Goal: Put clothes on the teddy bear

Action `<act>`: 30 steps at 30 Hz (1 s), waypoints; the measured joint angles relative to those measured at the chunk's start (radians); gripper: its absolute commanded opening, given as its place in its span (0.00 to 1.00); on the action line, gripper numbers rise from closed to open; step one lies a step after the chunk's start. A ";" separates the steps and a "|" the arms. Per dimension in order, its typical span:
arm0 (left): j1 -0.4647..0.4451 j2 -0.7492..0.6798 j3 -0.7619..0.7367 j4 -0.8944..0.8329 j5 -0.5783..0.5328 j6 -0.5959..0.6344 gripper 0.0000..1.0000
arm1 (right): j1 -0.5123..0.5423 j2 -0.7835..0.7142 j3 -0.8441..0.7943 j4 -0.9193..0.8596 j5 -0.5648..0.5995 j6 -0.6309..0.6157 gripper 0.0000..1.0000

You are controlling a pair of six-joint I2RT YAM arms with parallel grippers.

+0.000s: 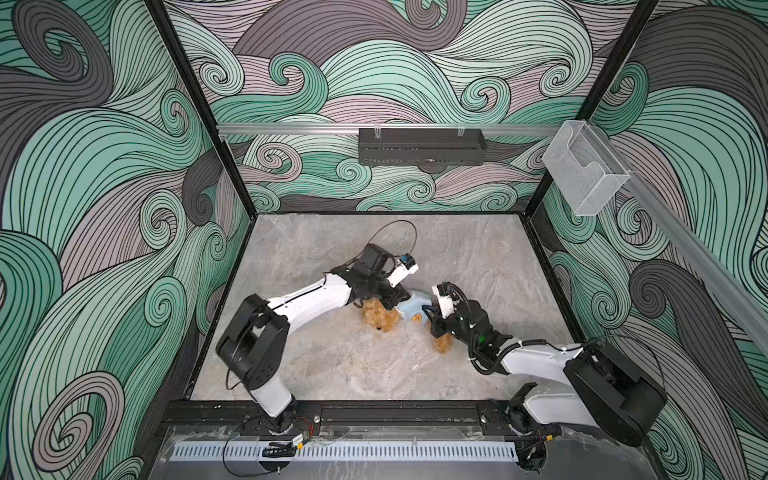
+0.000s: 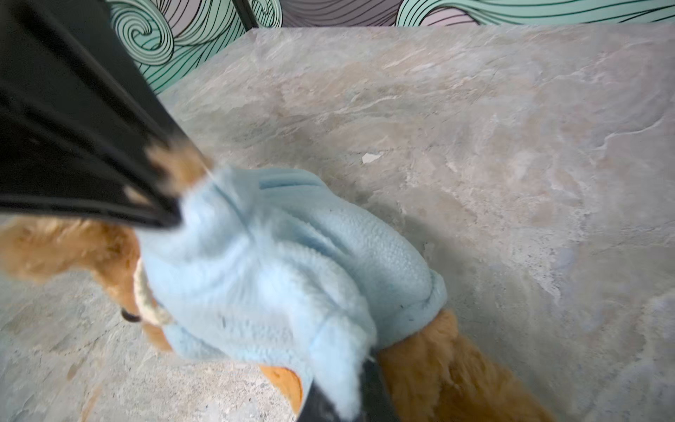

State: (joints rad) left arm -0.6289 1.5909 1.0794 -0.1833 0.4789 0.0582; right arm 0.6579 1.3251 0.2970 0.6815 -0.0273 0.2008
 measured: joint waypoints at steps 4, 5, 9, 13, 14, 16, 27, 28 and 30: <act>0.023 -0.098 -0.099 0.140 0.002 -0.133 0.00 | 0.000 -0.012 0.006 0.048 0.011 0.029 0.00; 0.026 -0.107 -0.121 0.169 0.000 -0.159 0.00 | 0.000 -0.010 0.006 0.053 0.014 0.040 0.00; 0.047 -0.124 -0.214 0.245 -0.023 -0.237 0.00 | 0.006 0.005 0.006 0.051 0.019 0.073 0.00; 0.058 -0.179 -0.311 0.320 -0.063 -0.330 0.00 | 0.016 0.018 0.015 0.044 0.014 0.095 0.00; 0.059 -0.192 -0.327 0.336 -0.077 -0.353 0.00 | 0.018 0.023 0.021 0.045 0.011 0.097 0.00; 0.059 -0.214 -0.358 0.367 -0.101 -0.408 0.00 | 0.019 0.036 0.033 0.047 0.002 0.100 0.00; 0.072 -0.218 -0.326 0.304 -0.011 -0.317 0.00 | 0.009 0.036 0.059 0.005 -0.079 -0.011 0.30; 0.072 -0.218 -0.309 0.280 0.002 -0.286 0.00 | 0.005 0.023 0.064 -0.017 -0.088 -0.032 0.36; 0.072 -0.218 -0.276 0.245 0.026 -0.232 0.00 | -0.003 -0.005 0.066 -0.055 -0.099 -0.058 0.42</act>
State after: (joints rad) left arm -0.5564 1.3727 0.8036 0.0620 0.5045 -0.1738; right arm 0.6552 1.3201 0.3626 0.6270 -0.1261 0.1432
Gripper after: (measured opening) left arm 0.052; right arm 0.376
